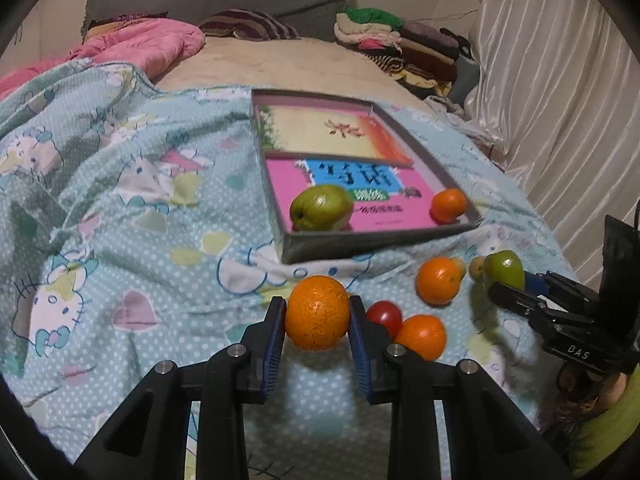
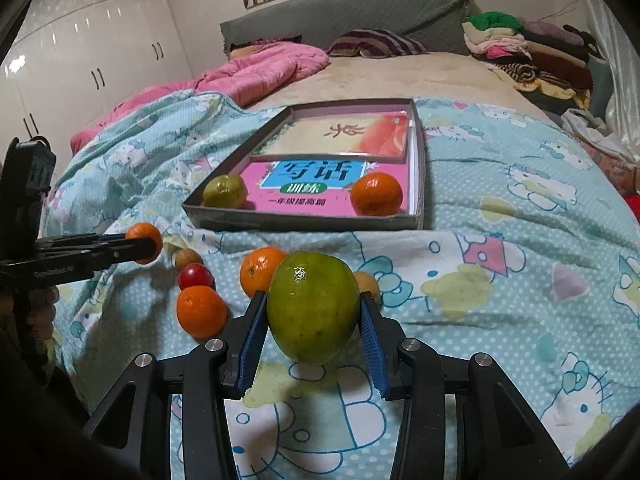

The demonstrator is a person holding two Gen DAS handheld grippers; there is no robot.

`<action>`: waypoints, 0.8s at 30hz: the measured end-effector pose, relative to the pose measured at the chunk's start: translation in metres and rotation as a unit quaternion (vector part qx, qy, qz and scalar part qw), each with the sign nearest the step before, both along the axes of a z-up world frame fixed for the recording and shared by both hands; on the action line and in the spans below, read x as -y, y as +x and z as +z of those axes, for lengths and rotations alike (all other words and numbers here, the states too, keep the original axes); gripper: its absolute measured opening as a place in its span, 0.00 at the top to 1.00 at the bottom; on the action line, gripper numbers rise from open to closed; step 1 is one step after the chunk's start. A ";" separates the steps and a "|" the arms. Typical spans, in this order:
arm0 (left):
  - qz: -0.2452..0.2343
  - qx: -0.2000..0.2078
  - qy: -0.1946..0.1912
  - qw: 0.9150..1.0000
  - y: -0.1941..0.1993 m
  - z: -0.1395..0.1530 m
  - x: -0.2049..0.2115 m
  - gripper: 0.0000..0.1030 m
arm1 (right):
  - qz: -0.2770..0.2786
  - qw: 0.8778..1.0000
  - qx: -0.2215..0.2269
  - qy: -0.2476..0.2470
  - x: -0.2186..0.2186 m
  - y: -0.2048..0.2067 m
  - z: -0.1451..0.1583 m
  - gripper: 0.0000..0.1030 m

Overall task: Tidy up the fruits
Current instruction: 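Lift and carry the orange and green fruit over the tray with both tools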

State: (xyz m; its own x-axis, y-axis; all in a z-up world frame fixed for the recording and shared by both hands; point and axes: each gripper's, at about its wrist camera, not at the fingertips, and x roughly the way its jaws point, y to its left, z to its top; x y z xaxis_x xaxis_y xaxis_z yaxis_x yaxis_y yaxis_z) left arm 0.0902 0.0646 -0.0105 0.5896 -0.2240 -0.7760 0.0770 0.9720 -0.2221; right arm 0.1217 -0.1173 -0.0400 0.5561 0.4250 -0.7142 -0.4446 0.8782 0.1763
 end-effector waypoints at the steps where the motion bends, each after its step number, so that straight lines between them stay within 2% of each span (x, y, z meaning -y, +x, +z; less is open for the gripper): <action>1: -0.002 0.002 -0.002 1.000 0.001 0.003 0.001 0.70 | -0.001 1.000 0.002 0.001 0.001 0.000 0.002 0.56; 12: -0.017 0.000 -0.009 1.000 0.027 0.020 0.018 0.70 | -0.019 1.000 0.017 0.006 0.014 0.013 0.020 0.56; 24: -0.040 0.011 0.006 0.999 0.066 0.032 0.047 0.70 | -0.036 0.999 0.027 0.012 0.026 0.036 0.036 0.56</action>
State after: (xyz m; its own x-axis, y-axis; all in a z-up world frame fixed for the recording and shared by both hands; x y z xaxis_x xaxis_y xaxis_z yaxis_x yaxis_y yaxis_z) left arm 0.1559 0.0180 0.0216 0.5866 -0.2625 -0.7662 0.1602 0.9649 -0.2079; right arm 0.1580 -0.1429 -0.0040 0.6229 0.4000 -0.6723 -0.3906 0.9036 0.1757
